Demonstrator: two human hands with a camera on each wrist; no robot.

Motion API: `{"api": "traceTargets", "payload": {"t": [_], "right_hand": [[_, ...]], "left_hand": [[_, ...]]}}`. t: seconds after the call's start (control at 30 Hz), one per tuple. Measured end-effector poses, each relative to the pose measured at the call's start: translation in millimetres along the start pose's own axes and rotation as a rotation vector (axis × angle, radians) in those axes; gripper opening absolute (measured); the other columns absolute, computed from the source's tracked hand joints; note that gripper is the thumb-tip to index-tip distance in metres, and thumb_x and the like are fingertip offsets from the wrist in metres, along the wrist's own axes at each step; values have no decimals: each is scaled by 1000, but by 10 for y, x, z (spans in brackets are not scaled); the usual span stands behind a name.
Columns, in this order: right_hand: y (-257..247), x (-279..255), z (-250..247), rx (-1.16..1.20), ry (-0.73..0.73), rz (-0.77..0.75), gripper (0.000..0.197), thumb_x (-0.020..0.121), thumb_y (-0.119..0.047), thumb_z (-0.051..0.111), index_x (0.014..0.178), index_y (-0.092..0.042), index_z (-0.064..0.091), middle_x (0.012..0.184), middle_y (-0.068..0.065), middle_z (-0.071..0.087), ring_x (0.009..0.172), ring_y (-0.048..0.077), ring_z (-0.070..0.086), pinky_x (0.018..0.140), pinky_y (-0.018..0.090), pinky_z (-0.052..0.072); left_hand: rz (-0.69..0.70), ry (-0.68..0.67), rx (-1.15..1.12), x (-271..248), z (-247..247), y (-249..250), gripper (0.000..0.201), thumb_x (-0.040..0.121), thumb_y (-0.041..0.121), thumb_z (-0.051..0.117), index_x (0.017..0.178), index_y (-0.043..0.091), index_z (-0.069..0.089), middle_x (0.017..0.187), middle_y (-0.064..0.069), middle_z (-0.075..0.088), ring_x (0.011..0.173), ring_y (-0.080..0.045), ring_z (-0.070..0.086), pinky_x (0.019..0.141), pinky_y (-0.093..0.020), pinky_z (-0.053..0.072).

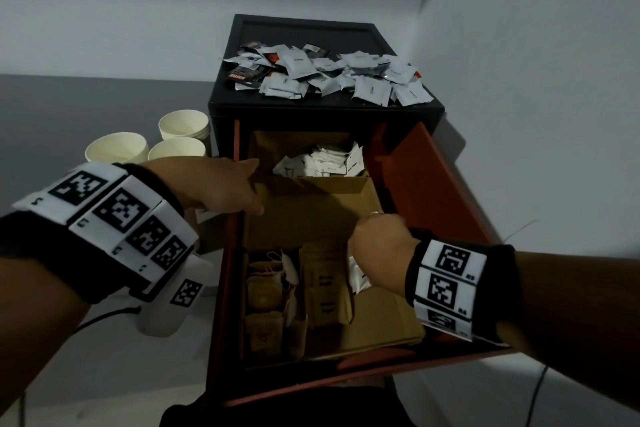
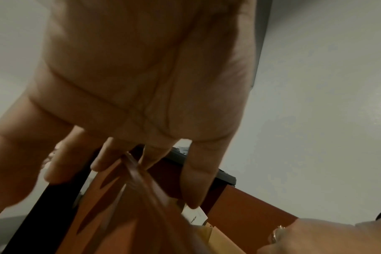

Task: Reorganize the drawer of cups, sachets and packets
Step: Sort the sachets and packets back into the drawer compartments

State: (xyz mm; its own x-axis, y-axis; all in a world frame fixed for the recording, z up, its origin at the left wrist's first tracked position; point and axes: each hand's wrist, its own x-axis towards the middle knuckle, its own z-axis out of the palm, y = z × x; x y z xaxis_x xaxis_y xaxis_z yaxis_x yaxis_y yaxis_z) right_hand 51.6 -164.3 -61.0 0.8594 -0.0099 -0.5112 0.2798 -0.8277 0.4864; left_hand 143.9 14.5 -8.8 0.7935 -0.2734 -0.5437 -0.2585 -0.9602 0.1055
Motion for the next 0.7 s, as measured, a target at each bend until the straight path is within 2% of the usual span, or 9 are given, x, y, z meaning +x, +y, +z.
{"api": "traceTargets", "payload": {"t": [0.07, 0.2, 0.27, 0.4, 0.5, 0.57, 0.63, 0.7], "right_hand": [[2, -6, 2, 11, -2, 26, 32, 96, -12, 44, 127, -5, 50, 134, 14, 42, 124, 31, 42, 95, 42, 43], [-37, -27, 17, 73, 37, 43, 48, 96, -10, 42, 140, 4, 29, 141, 23, 28, 128, 36, 34, 96, 47, 41], [-85, -24, 37, 81, 31, 26, 52, 95, -9, 43, 141, 6, 24, 143, 26, 25, 130, 38, 32, 96, 49, 39], [-113, 61, 26, 110, 0, -19, 44, 96, -10, 43, 137, 5, 33, 140, 23, 34, 130, 37, 33, 98, 49, 39], [-79, 102, 6, 150, 48, -71, 35, 96, -10, 46, 129, 0, 44, 134, 17, 44, 124, 33, 41, 96, 44, 42], [-58, 84, 2, 165, 46, -93, 38, 92, -11, 53, 128, 0, 44, 129, 16, 47, 121, 32, 43, 94, 43, 44], [-9, 49, -14, 176, 20, -118, 37, 88, -12, 61, 119, -1, 46, 117, 13, 52, 108, 29, 51, 84, 39, 46], [95, 35, -63, 214, 5, -162, 28, 83, -15, 68, 100, -4, 49, 93, 6, 54, 74, 20, 52, 59, 30, 43]], "left_hand": [[0, 36, 21, 7, -6, 7, 85, 91, 44, 53, 151, 24, -3, 157, -13, 3, 143, -31, 14, 113, -39, 23], [9, 81, -4, 9, -11, 42, 81, 89, 46, 55, 151, 27, 6, 156, -12, 5, 141, -32, 19, 112, -41, 26], [13, 86, -10, 17, -14, 42, 79, 89, 46, 54, 151, 27, 8, 156, -11, 7, 141, -32, 19, 112, -40, 27], [7, 86, -29, 51, 8, 7, 79, 90, 45, 55, 151, 25, 9, 157, -9, 5, 142, -29, 16, 113, -38, 23], [-1, 74, -37, 80, 46, -51, 79, 89, 46, 55, 151, 26, 10, 157, -9, 7, 143, -28, 16, 115, -38, 21], [-1, 63, -40, 98, 68, -94, 80, 88, 46, 56, 151, 27, 10, 156, -9, 8, 143, -28, 17, 115, -38, 22], [6, 63, -39, 110, 83, -132, 80, 88, 47, 56, 151, 28, 10, 156, -10, 9, 142, -28, 17, 115, -40, 22], [21, 68, -66, 105, 87, -149, 80, 87, 45, 58, 150, 28, 11, 155, -10, 12, 141, -28, 19, 115, -40, 23]]}}
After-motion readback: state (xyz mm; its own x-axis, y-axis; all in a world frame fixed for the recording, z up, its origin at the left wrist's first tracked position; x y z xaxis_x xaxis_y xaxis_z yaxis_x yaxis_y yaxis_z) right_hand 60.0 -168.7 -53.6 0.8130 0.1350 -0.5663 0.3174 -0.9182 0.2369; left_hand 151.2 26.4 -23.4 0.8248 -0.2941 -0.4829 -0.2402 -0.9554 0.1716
